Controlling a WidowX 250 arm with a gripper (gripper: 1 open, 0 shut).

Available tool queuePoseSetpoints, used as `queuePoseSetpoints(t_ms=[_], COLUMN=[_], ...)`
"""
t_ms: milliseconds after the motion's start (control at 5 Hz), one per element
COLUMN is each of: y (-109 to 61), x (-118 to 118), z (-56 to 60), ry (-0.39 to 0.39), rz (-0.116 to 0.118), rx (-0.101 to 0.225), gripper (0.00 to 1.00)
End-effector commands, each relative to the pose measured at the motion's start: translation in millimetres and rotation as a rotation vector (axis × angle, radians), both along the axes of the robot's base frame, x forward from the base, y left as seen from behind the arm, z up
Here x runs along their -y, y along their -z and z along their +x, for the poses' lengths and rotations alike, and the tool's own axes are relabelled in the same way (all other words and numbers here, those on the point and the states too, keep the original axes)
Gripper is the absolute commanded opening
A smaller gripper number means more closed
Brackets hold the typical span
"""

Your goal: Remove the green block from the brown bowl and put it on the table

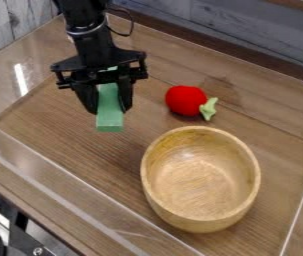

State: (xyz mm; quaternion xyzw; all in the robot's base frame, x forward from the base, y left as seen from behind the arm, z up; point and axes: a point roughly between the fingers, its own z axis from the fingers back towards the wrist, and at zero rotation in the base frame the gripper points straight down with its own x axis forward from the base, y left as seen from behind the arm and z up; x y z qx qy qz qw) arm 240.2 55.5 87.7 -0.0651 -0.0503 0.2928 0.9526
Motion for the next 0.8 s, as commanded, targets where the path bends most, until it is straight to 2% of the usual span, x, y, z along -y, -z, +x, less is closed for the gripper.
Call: queuePoseSetpoints(t_ms=[0, 400, 600], y=[-12.6, -15.4, -7.9], x=[-0.5, 1.1, 0.4], z=[10.8, 15.8, 14.0], ry=[-0.065, -0.076, -0.08], rz=[0.037, 0.058, 0.067], rx=[0.052, 0.053, 0.056], gripper=[0.0, 0.0, 0.0])
